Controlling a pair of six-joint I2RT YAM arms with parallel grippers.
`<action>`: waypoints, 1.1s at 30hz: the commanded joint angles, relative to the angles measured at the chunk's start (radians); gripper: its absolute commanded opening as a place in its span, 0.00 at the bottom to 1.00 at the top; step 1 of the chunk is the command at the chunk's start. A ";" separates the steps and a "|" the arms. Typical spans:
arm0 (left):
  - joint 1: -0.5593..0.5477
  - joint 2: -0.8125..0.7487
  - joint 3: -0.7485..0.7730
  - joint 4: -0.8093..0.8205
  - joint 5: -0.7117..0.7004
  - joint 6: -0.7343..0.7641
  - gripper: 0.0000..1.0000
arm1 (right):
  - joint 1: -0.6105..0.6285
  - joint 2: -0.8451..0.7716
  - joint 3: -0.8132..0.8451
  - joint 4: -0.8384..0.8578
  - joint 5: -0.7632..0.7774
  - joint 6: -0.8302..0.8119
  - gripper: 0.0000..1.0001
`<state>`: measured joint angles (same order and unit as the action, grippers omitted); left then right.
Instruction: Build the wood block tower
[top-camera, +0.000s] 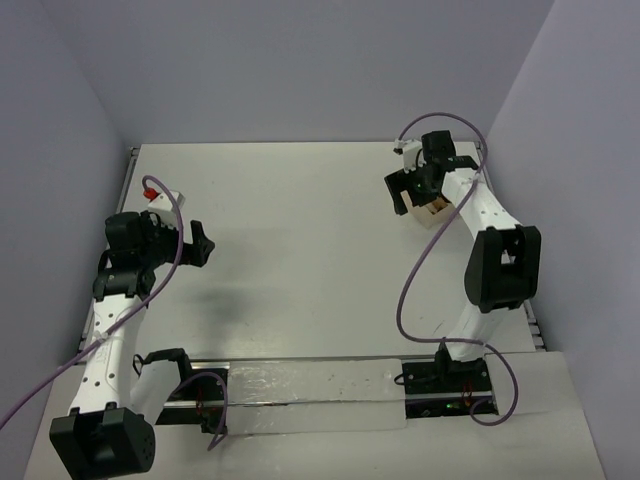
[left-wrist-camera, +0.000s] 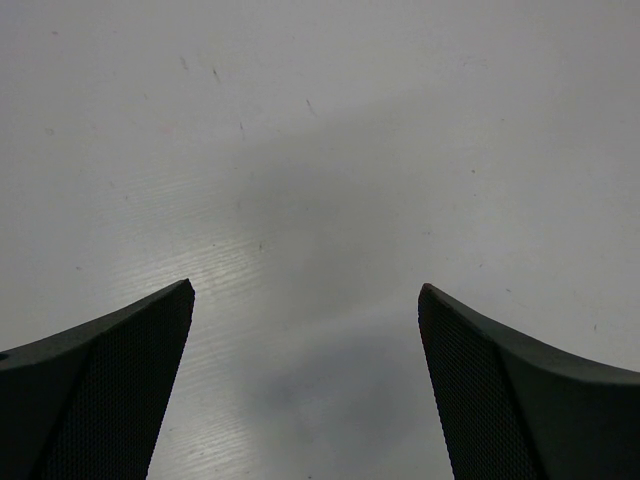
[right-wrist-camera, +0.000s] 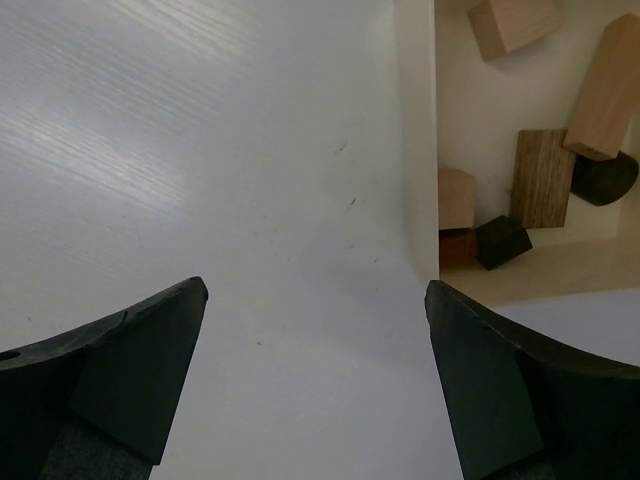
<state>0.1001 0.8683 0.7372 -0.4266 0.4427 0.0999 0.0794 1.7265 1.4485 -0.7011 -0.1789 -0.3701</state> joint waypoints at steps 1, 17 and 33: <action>0.005 -0.013 0.032 -0.005 0.057 0.024 0.99 | -0.030 0.083 0.141 -0.104 -0.041 -0.059 0.97; 0.005 -0.027 0.032 -0.014 0.076 0.032 0.99 | -0.035 0.332 0.438 -0.276 -0.041 -0.174 0.76; 0.006 -0.031 0.030 -0.015 0.081 0.036 0.99 | -0.034 0.397 0.432 -0.266 0.040 -0.227 0.66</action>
<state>0.1001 0.8531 0.7372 -0.4397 0.4877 0.1181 0.0475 2.1183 1.8568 -0.9627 -0.1674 -0.5688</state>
